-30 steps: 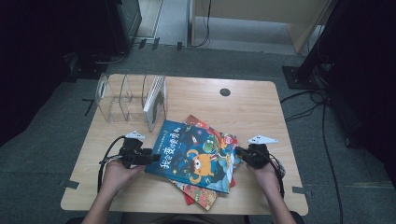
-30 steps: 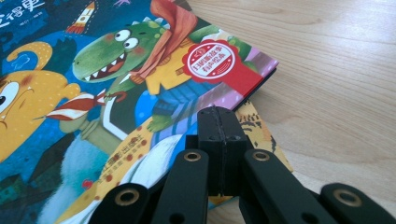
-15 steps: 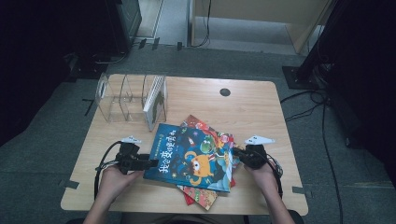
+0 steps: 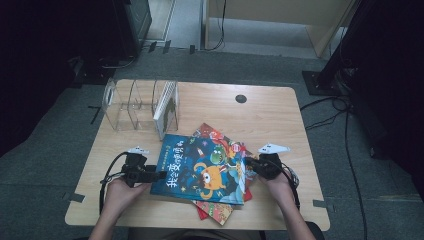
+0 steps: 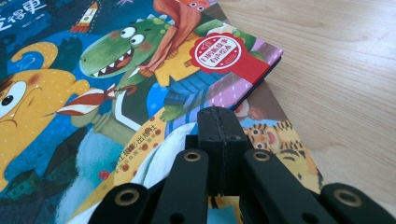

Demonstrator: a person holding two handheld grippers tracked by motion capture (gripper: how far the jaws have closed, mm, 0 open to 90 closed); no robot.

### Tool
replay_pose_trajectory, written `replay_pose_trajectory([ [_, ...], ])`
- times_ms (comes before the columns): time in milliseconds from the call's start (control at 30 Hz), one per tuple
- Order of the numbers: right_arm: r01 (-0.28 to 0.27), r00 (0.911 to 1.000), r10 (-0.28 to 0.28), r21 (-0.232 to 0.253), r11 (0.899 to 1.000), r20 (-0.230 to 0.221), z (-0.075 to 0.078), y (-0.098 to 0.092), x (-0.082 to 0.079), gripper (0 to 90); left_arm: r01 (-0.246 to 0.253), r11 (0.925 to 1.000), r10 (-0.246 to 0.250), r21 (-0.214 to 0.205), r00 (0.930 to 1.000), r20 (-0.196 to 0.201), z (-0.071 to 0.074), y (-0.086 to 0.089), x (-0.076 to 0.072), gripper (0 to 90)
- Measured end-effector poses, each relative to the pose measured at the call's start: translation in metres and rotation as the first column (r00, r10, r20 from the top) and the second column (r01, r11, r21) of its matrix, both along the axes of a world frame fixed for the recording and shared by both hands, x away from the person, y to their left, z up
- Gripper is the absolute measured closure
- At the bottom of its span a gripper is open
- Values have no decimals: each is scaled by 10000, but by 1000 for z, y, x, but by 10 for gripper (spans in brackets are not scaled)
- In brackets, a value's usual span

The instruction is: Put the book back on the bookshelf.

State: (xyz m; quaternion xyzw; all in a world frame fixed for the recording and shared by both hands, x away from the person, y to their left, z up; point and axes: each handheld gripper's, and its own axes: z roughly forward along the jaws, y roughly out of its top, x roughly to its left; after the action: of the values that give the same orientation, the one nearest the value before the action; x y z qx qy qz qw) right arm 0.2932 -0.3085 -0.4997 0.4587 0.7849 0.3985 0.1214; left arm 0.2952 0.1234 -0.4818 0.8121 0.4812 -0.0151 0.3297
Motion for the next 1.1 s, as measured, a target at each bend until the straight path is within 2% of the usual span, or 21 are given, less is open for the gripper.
replay_pose_trajectory([
  [133, -46, 10000, 46, 48, 10000, -10, 0, 4, 1, 900, -76, 10000, 76, 36, 10000, -39, -2, 2, 2, 406],
  [333, -53, 10000, 53, -136, 9999, -25, 1, 10, 1, 900, -117, 9999, 117, -32, 9999, -74, -3, 6, 6, 384],
  [467, -64, 10000, 65, -174, 9998, 38, 1, 12, 1, 900, -149, 9997, 146, -178, 9997, -217, -5, 8, 8, 354],
  [600, -163, 9998, 164, -146, 9998, 80, 0, 11, -1, 900, -42, 9988, 19, -485, 9989, -466, -7, 7, 9, 365],
  [867, -210, 9997, 214, -251, 9995, 142, 1, 12, -5, 900, -238, 9987, 203, -448, 9968, -770, -6, 7, 7, 392],
  [1100, -246, 9996, 250, -312, 9992, 154, 1, 12, -9, 900, -141, 9991, 102, -402, 9953, -959, -5, 5, 0, 393],
])
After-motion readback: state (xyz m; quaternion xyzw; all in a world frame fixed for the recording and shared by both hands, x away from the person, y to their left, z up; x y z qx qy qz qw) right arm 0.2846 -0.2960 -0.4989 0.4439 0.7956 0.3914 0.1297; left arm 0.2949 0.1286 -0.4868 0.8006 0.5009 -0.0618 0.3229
